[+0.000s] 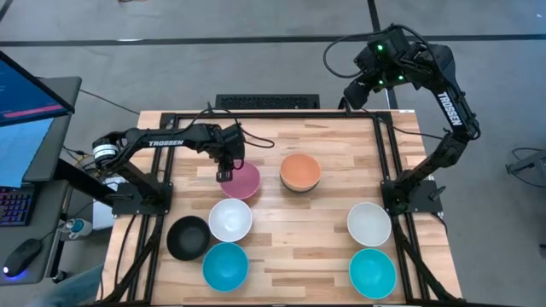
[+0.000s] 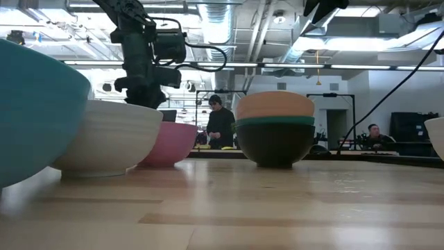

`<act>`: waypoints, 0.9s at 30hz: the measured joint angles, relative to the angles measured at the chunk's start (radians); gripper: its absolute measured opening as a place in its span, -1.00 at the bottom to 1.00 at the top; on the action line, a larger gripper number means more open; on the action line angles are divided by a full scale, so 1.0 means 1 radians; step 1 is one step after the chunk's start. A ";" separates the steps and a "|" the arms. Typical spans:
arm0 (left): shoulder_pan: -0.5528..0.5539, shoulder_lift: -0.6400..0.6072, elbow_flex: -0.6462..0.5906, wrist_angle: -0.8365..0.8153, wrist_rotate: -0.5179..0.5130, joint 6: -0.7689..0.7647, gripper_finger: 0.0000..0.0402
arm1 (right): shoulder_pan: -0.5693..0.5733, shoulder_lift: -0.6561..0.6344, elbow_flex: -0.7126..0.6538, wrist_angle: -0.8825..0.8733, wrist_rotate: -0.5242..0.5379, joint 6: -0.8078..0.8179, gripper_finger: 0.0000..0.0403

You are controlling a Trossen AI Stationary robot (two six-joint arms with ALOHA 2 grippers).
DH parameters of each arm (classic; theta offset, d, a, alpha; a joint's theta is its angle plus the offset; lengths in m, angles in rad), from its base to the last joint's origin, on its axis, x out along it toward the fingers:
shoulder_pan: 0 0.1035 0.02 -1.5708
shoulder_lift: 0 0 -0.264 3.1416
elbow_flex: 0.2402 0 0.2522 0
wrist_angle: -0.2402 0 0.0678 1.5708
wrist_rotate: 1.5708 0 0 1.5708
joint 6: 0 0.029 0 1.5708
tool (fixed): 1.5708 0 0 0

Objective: Nest bowls inside each other
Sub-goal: Stack the pink bowl on top of the orange bowl

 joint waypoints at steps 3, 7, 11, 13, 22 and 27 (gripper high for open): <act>0.001 0.019 0.000 0.021 0.015 0.003 -0.41 | 0.000 0.000 0.000 0.000 0.000 0.003 0.31; 0.009 0.055 -0.002 0.030 0.048 -0.003 -0.41 | 0.000 0.000 0.000 0.000 0.000 0.003 0.31; 0.005 0.070 -0.002 0.023 0.041 0.009 -0.47 | 0.002 0.000 0.000 0.000 -0.001 0.007 0.31; 0.004 0.070 0.000 0.033 0.034 0.011 -0.56 | 0.002 0.000 0.000 0.000 -0.001 0.007 0.31; 0.033 0.070 0.080 -0.006 0.045 0.022 -0.98 | -0.001 0.002 0.000 0.000 0.000 0.001 0.31; 0.064 0.070 0.258 -0.143 0.038 0.046 -0.99 | -0.003 0.008 -0.001 0.000 0.000 -0.004 0.31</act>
